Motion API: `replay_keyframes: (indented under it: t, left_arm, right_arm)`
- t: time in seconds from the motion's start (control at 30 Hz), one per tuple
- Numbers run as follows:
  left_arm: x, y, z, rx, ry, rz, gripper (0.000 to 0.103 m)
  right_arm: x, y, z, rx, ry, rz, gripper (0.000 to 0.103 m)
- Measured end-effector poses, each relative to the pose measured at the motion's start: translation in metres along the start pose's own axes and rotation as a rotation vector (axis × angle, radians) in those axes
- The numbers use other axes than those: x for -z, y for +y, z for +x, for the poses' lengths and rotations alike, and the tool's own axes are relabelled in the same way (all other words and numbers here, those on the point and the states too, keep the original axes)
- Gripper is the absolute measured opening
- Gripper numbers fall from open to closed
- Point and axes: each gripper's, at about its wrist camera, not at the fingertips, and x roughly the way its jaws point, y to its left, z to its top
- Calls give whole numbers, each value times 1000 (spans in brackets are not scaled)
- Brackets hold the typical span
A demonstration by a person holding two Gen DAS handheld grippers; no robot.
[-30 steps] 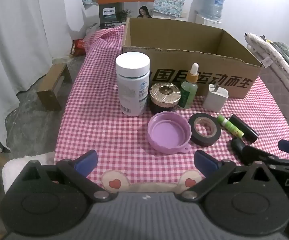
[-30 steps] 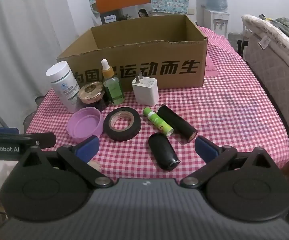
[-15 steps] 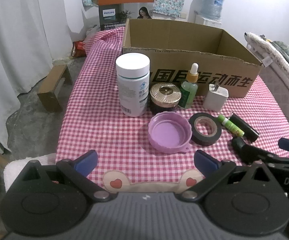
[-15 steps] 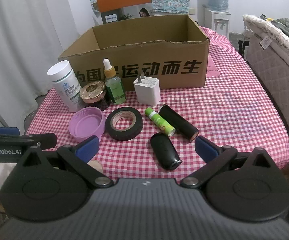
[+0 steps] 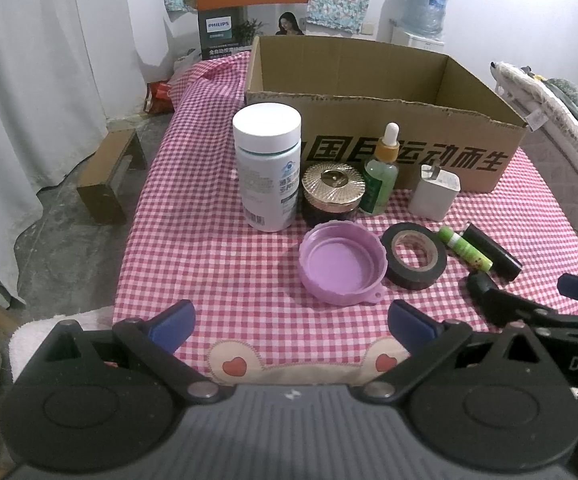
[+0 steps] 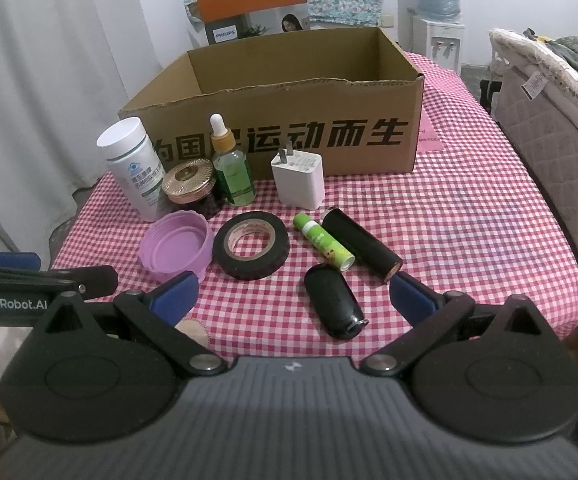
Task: Organize rigid objects
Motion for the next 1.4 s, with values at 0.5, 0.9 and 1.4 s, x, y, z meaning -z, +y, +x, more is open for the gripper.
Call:
replay_keyframes:
  t: [0.5,0.9,1.4]
  left_arm:
    - [1,1,1,-3,2,2,103]
    - [-1,-5,8,0,19,21,103]
    - [-7,-44,20,227,-61,202,103]
  right_arm:
    - [1,1,1,-4,2,1,102]
    - [0,-2,4,-17,3,11,102]
    - [-3,-50,-11,-50,-69,70,102]
